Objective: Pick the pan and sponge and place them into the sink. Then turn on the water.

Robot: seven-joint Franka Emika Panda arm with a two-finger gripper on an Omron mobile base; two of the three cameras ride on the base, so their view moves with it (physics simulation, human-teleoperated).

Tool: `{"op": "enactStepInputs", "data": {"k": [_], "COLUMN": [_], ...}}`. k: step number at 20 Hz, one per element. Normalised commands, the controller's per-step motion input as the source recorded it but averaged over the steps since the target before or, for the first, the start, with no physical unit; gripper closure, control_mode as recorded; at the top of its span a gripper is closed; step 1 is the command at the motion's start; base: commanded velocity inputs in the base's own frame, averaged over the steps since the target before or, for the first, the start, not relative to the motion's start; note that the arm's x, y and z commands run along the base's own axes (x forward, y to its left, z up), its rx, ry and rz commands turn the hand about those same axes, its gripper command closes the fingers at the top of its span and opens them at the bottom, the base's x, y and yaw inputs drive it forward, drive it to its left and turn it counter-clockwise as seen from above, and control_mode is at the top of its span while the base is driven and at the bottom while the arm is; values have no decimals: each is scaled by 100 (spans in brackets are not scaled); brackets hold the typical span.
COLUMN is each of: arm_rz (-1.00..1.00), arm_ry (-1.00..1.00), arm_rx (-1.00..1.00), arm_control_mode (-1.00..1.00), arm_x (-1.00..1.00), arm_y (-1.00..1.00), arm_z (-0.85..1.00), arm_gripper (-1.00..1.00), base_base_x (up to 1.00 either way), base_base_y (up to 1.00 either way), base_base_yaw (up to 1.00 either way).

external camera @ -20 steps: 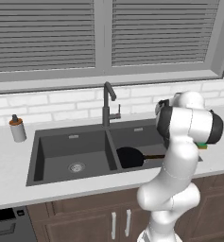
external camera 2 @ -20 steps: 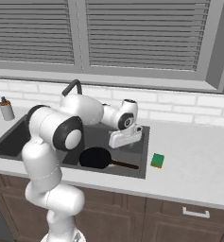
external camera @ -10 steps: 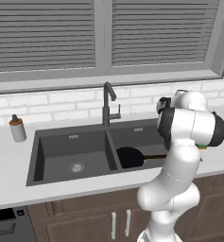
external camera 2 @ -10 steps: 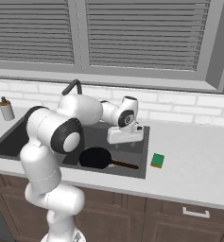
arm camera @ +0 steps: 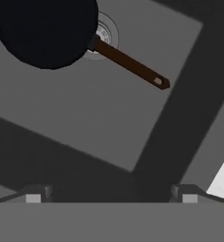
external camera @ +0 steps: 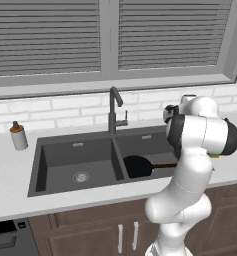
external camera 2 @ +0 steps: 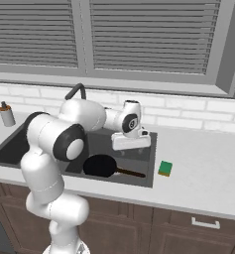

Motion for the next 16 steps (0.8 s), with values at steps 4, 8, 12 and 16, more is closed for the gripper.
{"op": "enactStepInputs", "data": {"k": [4, 8, 12, 16], "arm_rz": [0, 0, 0, -9], "arm_ry": [-7, -2, 0, 0], "arm_rx": [-3, 0, 0, 0], "arm_control_mode": [-100, -100, -100, -100], "arm_x": [0, 0, -1, -12], "arm_y": [0, -10, -24, -39], "arm_z": [0, 6, 10, 4], "arm_gripper": [-100, -100, -100, -100], "base_base_x": [0, 0, 0, 0], "base_base_y": [0, 0, 0, 0], "base_base_yaw": [0, 0, 0, 0]}}
